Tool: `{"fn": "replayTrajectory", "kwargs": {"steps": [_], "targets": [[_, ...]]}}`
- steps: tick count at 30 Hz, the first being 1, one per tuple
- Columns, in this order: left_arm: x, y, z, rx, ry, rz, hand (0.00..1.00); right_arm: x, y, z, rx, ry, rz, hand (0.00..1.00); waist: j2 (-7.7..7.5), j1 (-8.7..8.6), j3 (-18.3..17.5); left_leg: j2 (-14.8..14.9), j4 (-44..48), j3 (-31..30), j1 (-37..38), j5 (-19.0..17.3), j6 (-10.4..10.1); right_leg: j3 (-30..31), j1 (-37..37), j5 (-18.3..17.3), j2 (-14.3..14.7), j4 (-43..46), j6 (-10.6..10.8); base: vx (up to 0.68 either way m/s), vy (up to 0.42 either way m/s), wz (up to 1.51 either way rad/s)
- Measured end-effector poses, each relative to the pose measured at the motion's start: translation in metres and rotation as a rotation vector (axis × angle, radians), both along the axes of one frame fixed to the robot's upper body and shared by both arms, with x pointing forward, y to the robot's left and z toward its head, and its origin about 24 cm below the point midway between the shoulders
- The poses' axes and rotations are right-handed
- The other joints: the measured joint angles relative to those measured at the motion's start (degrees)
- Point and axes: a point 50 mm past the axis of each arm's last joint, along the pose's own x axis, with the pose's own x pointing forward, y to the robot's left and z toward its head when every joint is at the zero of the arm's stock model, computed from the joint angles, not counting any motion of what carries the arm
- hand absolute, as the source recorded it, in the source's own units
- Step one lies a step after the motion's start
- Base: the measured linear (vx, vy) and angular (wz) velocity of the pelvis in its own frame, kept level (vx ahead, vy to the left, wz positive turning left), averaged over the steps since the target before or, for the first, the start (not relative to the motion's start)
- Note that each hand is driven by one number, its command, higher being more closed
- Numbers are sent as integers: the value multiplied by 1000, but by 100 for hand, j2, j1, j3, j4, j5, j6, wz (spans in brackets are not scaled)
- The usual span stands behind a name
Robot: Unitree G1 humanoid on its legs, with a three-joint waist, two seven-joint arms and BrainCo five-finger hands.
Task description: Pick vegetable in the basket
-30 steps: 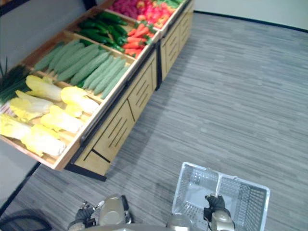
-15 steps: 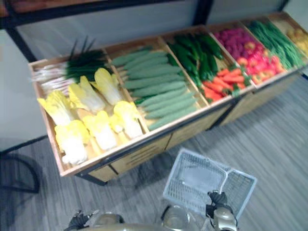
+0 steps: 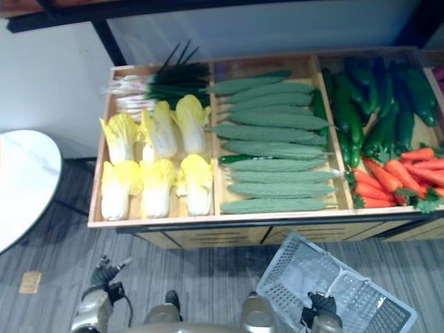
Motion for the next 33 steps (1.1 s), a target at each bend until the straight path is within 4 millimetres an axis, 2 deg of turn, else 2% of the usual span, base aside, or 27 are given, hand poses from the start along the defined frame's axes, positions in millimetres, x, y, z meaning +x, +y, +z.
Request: {"fn": "replayTrajectory", "kwargs": {"steps": [4,6,8,9,11,13,14,16,19,22,26,29,33], "targets": [[19,2,15,5,-96,21,0,-11,9,-5,26,22,-10,100,-31,-72,-28,-129,12,-58,0,176,83,-190,205,70,-218,-154,46,-3,36,19],[27,2,25,30,-142,23,0,-10,12,-6,34,16,-11,100,-32,-112,-55,-121,1,-121,-5,184,79,-263,207,69,-242,-117,46,-43,17,17],[36,-4,33,55,-176,-8,0,-12,13,-7,43,17,-20,100,-6,-211,-123,-110,-147,-281,9,212,36,-386,243,68,-226,-108,47,-64,-5,33],[44,-12,38,72,-198,-51,0,-17,13,-7,44,26,-25,100,53,-264,-189,-71,-418,-359,89,234,1,-502,238,69,-180,-121,49,-80,30,43],[62,-25,54,116,-259,-127,0,-22,14,-9,50,27,-49,100,65,-325,-193,-52,-489,-354,90,119,-107,-620,254,90,-171,-133,85,-90,63,31],[83,-30,85,196,-373,-184,0,-23,19,-9,56,18,-47,100,-86,-297,-143,-166,-490,-295,45,63,-91,-536,161,217,-259,-153,170,-97,97,-11],[88,-30,94,222,-407,-188,0,-22,21,-9,59,12,-44,100,-153,-284,-157,-188,-491,-211,-33,59,-82,-451,40,268,-279,-156,188,-115,122,-37],[107,-28,133,301,-552,-182,0,-16,27,-9,66,-12,-32,100,-239,-155,-150,-280,-486,-11,-324,49,-35,-259,-253,565,-295,-325,218,-112,143,-37],[112,-31,171,343,-716,-145,0,-14,30,-10,70,-18,-22,100,-358,-160,-82,-402,-482,110,-414,37,87,-223,-234,895,-344,-696,224,-55,127,-14],[108,-30,191,366,-807,-110,0,-15,30,-10,71,-4,-20,100,-378,-158,-66,-450,-484,157,-338,11,125,-198,-106,979,-356,-893,244,5,56,-11],[100,-30,197,410,-833,-102,0,-16,26,-9,42,16,6,100,-296,-140,-69,-410,-483,381,-166,13,134,-89,7,1032,-317,-1063,275,55,18,-25],[101,-34,193,449,-801,-156,0,-7,28,-8,23,21,71,100,-276,-155,-68,-348,-483,565,-38,-2,136,55,110,1133,-224,-1285,262,70,-14,-32],[112,-47,172,496,-679,-291,0,3,29,-6,7,17,121,100,-225,-228,-34,-305,-482,623,44,-16,121,82,186,1150,-180,-1360,268,47,-15,-9]]}}
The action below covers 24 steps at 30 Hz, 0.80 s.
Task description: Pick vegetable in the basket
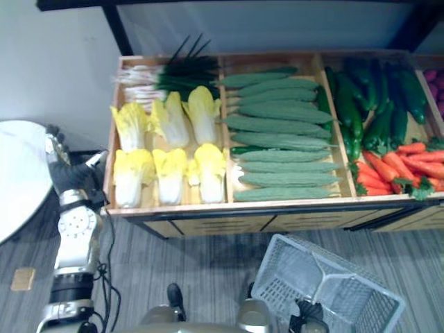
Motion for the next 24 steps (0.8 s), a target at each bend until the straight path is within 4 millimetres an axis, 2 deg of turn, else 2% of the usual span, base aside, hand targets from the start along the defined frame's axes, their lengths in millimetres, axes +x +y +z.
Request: {"fn": "replayTrajectory", "kwargs": {"steps": [3,5,7,10,15,18,21,24], "targets": [[10,-1,-19,65,133,0,0,11,-2,4,-17,-29,25,100,62,-53,144,48,2,90,-52,4,-6,76,-154,17,44,42,-6,-18,-10,-13],[17,-1,-19,78,158,8,0,25,-7,10,-36,-59,48,100,99,-69,281,36,3,130,-194,44,4,146,-352,25,33,163,-6,-45,2,-13],[33,-1,-9,120,161,15,0,45,-7,17,-49,-106,66,100,81,-102,595,35,35,147,-345,100,24,212,-578,40,27,303,-10,-70,4,-5],[46,3,4,161,153,31,0,61,-4,23,-60,-149,83,100,51,-113,867,71,193,140,-566,95,22,226,-769,77,33,353,-37,-62,-5,-3],[55,5,15,186,140,52,0,72,-6,29,-91,-186,75,100,61,-120,1077,114,234,210,-680,98,25,286,-923,108,46,377,-46,0,-8,-6],[65,12,31,237,121,82,0,86,-6,37,-111,-226,82,100,14,-146,1226,125,309,262,-915,102,30,354,-1190,154,64,426,-52,-16,-1,-8],[78,9,55,300,72,76,0,103,-16,50,-150,-277,78,100,36,-150,1492,136,383,290,-1079,109,39,405,-1336,237,62,398,-53,-17,-5,-5],[84,4,66,319,43,67,0,112,-17,56,-177,-310,85,100,31,-158,1526,147,379,352,-1294,135,67,464,-1577,321,74,356,-49,-14,-8,-12]]}}
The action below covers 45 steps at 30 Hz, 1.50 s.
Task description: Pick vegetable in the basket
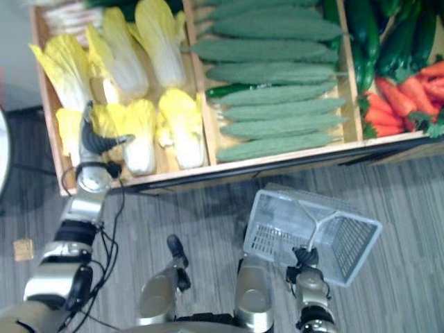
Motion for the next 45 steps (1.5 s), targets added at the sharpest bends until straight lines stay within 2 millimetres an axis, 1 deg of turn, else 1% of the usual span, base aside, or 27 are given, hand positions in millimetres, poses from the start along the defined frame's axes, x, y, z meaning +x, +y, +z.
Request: {"fn": "replayTrajectory", "kwargs": {"steps": [1,2,4,8,9,13,15,18,21,22,26,29,30,32,35,36,38,40,42,44,45], "targets": [[1,1,6,8,-16,3,0,6,0,4,-11,-17,7,100,-34,13,19,2,-2,94,-94,12,12,92,-122,90,16,-75,4,-2,-6,-23],[2,0,8,11,-23,-1,0,8,-1,6,-20,-27,6,100,-27,22,26,1,-1,132,-144,19,20,130,-166,150,17,-147,8,5,-5,-26],[3,-2,8,18,-21,-8,0,9,-1,7,-28,-34,7,100,-21,51,34,-3,-4,213,-158,22,24,206,-208,202,20,-192,23,14,0,-17],[5,-6,7,19,-21,-6,0,10,2,8,-34,-43,20,100,-34,46,40,-4,-10,243,-159,32,32,227,-228,233,6,-190,19,2,-1,-4],[6,-9,9,18,-23,-10,100,11,3,8,-32,-43,22,100,-45,46,47,-14,-26,245,-159,42,36,227,-231,245,-11,-194,21,0,0,0],[10,-20,11,-8,-32,-33,100,11,4,7,-27,-44,17,100,-61,61,55,-85,-138,247,-153,113,63,223,-231,316,-48,-261,43,0,11,3],[11,-21,13,-11,-38,-37,100,11,4,7,-29,-44,16,100,-63,59,56,-124,-199,246,-134,152,87,223,-225,336,-62,-273,58,0,0,0],[12,-21,16,-9,-44,-36,100,11,5,6,-27,-39,20,100,-97,59,75,-146,-223,246,-92,176,107,222,-166,376,-76,-327,78,10,4,0],[15,-19,15,-9,-25,-29,100,11,6,5,-22,-28,20,100,-98,49,75,-174,-355,248,52,216,99,213,-42,387,-75,-384,84,40,15,-1],[15,-17,17,-4,-26,-28,100,11,6,5,-21,-27,23,100,-98,42,75,-178,-362,236,69,218,100,197,-4,390,-80,-411,88,42,12,5],[16,-18,15,10,0,-40,100,10,8,3,-7,-11,31,100,-116,32,85,-176,-368,166,227,222,104,101,254,399,-87,-514,95,65,7,8],[17,-19,13,30,25,-60,100,7,16,-4,25,13,34,100,-136,-14,77,-160,-371,73,375,207,83,-25,492,391,-82,-582,91,47,-2,10],[17,-18,14,34,29,-62,100,6,20,-6,41,17,36,100,-153,-15,68,-146,-371,67,421,200,73,-63,546,389,-75,-591,88,43,-6,9],[16,-16,14,41,37,-67,100,1,24,-10,59,31,40,100,-165,-15,58,-137,-372,53,495,190,60,-89,651,388,-67,-625,87,15,-2,2],[14,-3,17,62,41,-35,100,-11,30,-19,107,58,30,100,-188,2,18,-116,-372,50,714,179,45,-158,903,384,-38,-679,81,0,0,0],[11,5,13,70,55,-15,100,-19,33,-24,127,76,21,100,-191,-8,-183,-119,-372,64,722,178,44,-182,906,384,-29,-682,81,0,0,0],[8,8,10,65,58,-5,100,-28,33,-28,143,91,3,100,-190,-5,-363,-119,-372,64,736,178,44,-234,923,382,-28,-683,79,17,0,2],[1,8,11,74,33,-14,100,-45,34,-36,171,128,-30,100,-210,17,-601,-111,-374,52,901,157,17,-296,1119,337,-23,-700,36,20,-1,6],[-3,7,12,82,15,-22,100,-58,34,-41,189,151,-50,100,-207,40,-843,-106,-378,43,934,148,6,-331,1166,319,-22,-704,16,-6,-3,5],[-7,4,18,96,-18,-35,100,-67,32,-44,206,162,-71,100,-219,46,-922,-109,-407,33,1060,99,-26,-363,1301,279,-30,-707,9,-19,0,3],[-10,1,19,127,-33,-42,100,-75,31,-47,216,175,-93,100,-227,47,-1080,-110,-409,32,1051,48,-76,-366,1293,247,-33,-708,23,0,0,0]]}}
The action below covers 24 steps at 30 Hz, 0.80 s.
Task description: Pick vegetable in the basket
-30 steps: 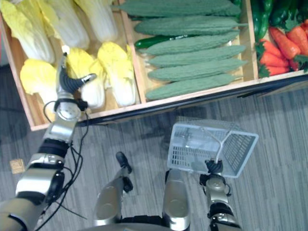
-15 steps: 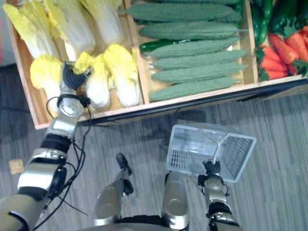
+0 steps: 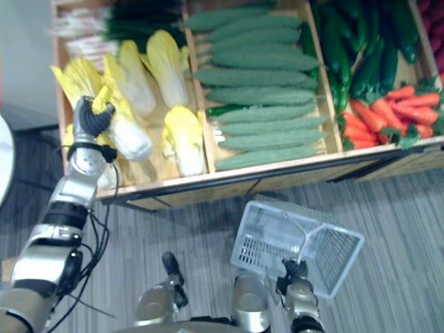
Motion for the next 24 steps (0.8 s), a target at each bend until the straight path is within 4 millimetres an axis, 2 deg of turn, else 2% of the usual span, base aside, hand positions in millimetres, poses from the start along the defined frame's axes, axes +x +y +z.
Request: {"fn": "replayTrajectory", "kwargs": {"steps": [2,5,7,8,9,10,11,12,13,14,15,16,17,18,19,20,21,22,23,24], "targets": [[-4,-6,3,42,-23,-18,100,-12,-2,-3,10,18,-28,100,-26,-6,-168,-5,-1,0,6,-5,1,0,8,-28,-8,-3,14,0,0,0],[-10,-38,7,181,-62,-117,100,-24,-4,-1,14,0,-84,100,-63,-9,-293,-8,0,-18,35,-5,1,-15,56,14,-22,-3,-6,13,-3,2],[-18,-65,5,263,-91,-233,100,-23,-5,6,-3,-51,-91,100,-84,-44,-307,-8,0,45,104,-20,-7,42,79,14,-16,9,-6,24,4,-21],[-25,-77,-1,290,-95,-296,100,-16,-5,13,-16,-95,-85,100,-94,-68,-313,-2,6,220,207,-39,-2,203,24,23,7,60,-7,23,17,-53],[-29,-81,-5,294,-93,-321,100,-12,-6,17,-24,-119,-80,100,-96,-87,-331,6,15,319,250,-53,-10,305,-36,24,16,105,-9,24,12,-79],[-35,-90,-14,298,-72,-380,100,-1,-7,27,-46,-180,-69,100,-65,-133,-375,40,37,563,335,-57,10,127,-205,-59,-31,252,-195,27,11,-102],[-41,-92,-21,297,-47,-411,100,10,-6,35,-59,-230,-51,100,-49,-132,-379,60,40,860,457,-80,14,-573,-369,-173,-226,521,-622,60,56,-155],[-50,-94,-34,284,-9,-443,100,24,-6,47,-80,-294,-40,100,31,-149,-412,138,129,1280,597,-155,13,-1810,-439,-299,-561,934,-1367,72,80,-155],[-53,-95,-40,273,14,-459,100,28,-6,52,-96,-321,-29,100,63,-145,-432,207,210,1501,664,-214,19,-2371,-436,-342,-731,1122,-1637,98,89,-183],[-61,-96,-51,256,52,-490,100,38,-1,63,-130,-368,40,100,45,-110,-457,313,357,1963,881,-350,-55,-3341,-436,-302,-1044,1503,-1886,151,0,-192],[-69,-94,-63,200,87,-497,100,44,6,71,-129,-410,75,100,25,-99,-473,457,574,2396,1073,-498,-204,-3798,-474,-359,-1135,1823,-1756,156,-53,-201],[-73,-95,-71,154,117,-500,100,46,11,78,-131,-450,94,100,59,-113,-492,573,762,2645,1150,-603,-295,-3837,-567,-420,-1117,1995,-1497,175,-145,-169],[-77,-98,-79,108,147,-513,100,48,14,86,-135,-491,117,100,80,-142,-504,682,963,2875,1225,-715,-391,-3735,-670,-496,-1045,2081,-1136,120,-155,-139],[-82,-104,-87,47,178,-524,100,50,17,93,-134,-527,141,100,174,-161,-519,881,1276,3116,1250,-866,-449,-3502,-830,-621,-905,2170,-1002,166,-216,-144],[-86,-113,-98,-20,221,-549,100,51,20,100,-133,-561,167,100,292,-190,-540,1135,1699,3365,1273,-970,-407,-3260,-1009,-835,-753,2295,-1036,190,-250,-132],[-90,-123,-107,-60,252,-569,100,52,22,102,-127,-570,186,100,324,-278,-524,1368,2151,3444,1284,-948,-373,-3089,-1083,-928,-636,2372,-1065,247,-326,-123],[-93,-133,-115,-106,287,-596,100,52,25,102,-122,-573,210,100,358,-302,-524,1645,2688,3397,1281,-869,-250,-2882,-1120,-988,-490,2409,-1094,258,-325,-143],[-97,-145,-126,-159,334,-625,100,53,31,104,-112,-580,257,100,384,-285,-513,1944,3378,3076,1270,-598,203,-2498,-1144,-1078,-235,2423,-1154,213,-257,-151],[-100,-148,-132,-183,359,-629,100,54,36,105,-101,-587,288,100,402,-281,-514,2042,3696,2741,1202,-377,510,-2269,-1145,-1106,-82,2413,-1194,215,-204,-202],[-107,-154,-145,-239,414,-633,100,57,47,108,-81,-602,363,100,468,-236,-541,2086,4284,1764,999,-14,923,-1779,-1141,-1170,222,2349,-1299,259,-120,-243]]}}
